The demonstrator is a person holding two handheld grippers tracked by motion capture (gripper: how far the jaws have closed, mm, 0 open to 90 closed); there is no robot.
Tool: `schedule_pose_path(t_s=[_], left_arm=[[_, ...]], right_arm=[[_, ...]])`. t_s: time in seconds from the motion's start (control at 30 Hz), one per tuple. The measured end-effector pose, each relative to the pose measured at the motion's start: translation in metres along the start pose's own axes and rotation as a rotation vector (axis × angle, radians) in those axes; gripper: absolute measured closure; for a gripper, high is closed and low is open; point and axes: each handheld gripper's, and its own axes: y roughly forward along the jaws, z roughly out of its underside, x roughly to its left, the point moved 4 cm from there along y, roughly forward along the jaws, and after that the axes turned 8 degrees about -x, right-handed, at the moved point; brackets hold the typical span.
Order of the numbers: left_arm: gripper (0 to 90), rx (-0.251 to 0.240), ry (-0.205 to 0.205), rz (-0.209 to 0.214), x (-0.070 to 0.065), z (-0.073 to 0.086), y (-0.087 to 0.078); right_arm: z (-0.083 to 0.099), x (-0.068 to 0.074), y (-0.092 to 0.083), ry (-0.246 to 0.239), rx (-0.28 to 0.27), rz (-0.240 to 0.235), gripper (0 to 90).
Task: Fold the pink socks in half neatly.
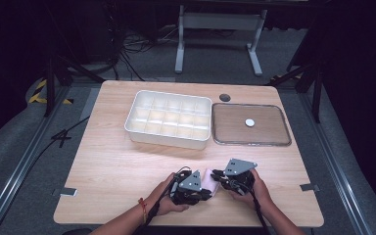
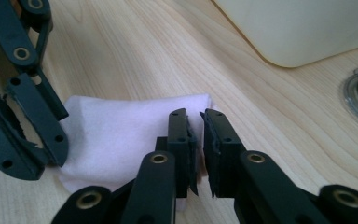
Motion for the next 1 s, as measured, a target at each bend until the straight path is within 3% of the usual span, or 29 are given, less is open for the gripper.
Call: schedule_pose_path(t_s=[0.2, 0.27, 0.33, 0.5, 0.63, 0.8, 0.93, 1.0], left_arm=[[84.3, -0.012, -0.016, 0.007, 0.000, 0.003, 0.003], [84.7, -0.015, -0.018, 0.004, -0.001, 0.003, 0.004], [84.9, -0.012, -0.021, 0.001, -0.001, 0.002, 0.004], [84.9, -0.022, -0.033, -0.005, 0.000, 0.003, 0.004], [84.8, -0.018, -0.031, -0.011, 0.000, 0.003, 0.005], [85.3, -0.014, -0.045, -0.009, 0.001, 0.003, 0.005], [86.0, -0.023, -0.055, -0.005, 0.002, 0.003, 0.006], [86.3, -0.020, -0.053, -0.003, 0.002, 0.003, 0.006]], right_arm=[[0.004, -0.007, -0.004, 0.013, 0.011, 0.037, 82.2], [0.007, -0.009, -0.004, 0.006, 0.041, 0.072, 83.2], [0.009, -0.010, -0.004, 0.017, 0.045, 0.069, 82.8], [-0.001, -0.014, -0.018, 0.028, -0.022, 0.097, 83.9], [-0.011, -0.007, -0.032, 0.043, -0.101, 0.048, 84.4], [-0.008, 0.010, -0.022, -0.004, -0.054, -0.018, 84.1], [0.002, 0.011, -0.007, -0.012, 0.004, -0.029, 85.9], [0.005, 0.010, -0.003, 0.002, -0.010, -0.037, 86.4]])
